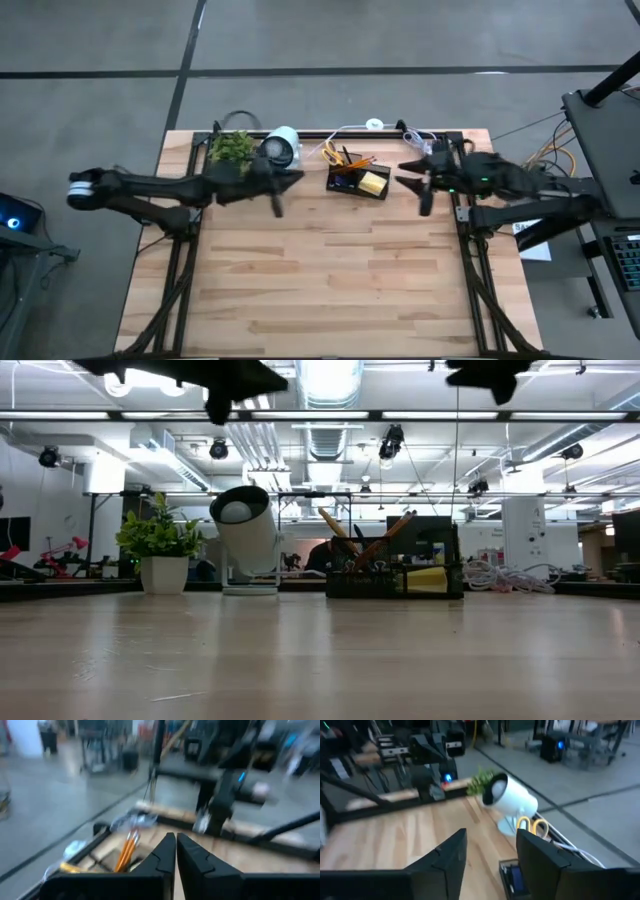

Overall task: Pick and place office supplies into organizer
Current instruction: Return to Home Position

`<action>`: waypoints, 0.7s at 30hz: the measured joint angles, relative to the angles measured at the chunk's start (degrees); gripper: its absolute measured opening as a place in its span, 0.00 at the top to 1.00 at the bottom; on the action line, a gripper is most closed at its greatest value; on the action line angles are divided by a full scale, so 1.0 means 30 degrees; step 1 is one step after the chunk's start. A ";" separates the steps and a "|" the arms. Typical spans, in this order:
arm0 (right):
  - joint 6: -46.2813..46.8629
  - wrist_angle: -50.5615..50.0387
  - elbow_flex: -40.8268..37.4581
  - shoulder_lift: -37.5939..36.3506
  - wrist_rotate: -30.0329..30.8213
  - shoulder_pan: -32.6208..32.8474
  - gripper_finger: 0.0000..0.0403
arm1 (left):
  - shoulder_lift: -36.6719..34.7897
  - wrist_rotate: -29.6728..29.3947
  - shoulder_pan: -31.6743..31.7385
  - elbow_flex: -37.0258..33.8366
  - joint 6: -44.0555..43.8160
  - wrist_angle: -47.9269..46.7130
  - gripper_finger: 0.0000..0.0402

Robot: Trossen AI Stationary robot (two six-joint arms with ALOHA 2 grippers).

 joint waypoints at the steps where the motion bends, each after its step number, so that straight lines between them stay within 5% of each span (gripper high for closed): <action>1: 0.0097 -0.0012 -0.0178 -0.0616 0.0012 0.0107 0.61 | -0.0744 0.0335 0.0041 -0.0603 0.0001 0.0723 1.00; 13: 0.0694 -0.0011 -0.4800 -0.8217 -0.0756 0.0554 0.96 | -0.8163 0.3570 0.0128 -0.4784 0.0684 0.2148 1.00; 21: 0.1443 0.1641 -0.9203 -1.2959 -0.0862 0.0554 0.98 | -1.0461 0.3904 0.0132 -0.6747 0.1088 0.2051 1.00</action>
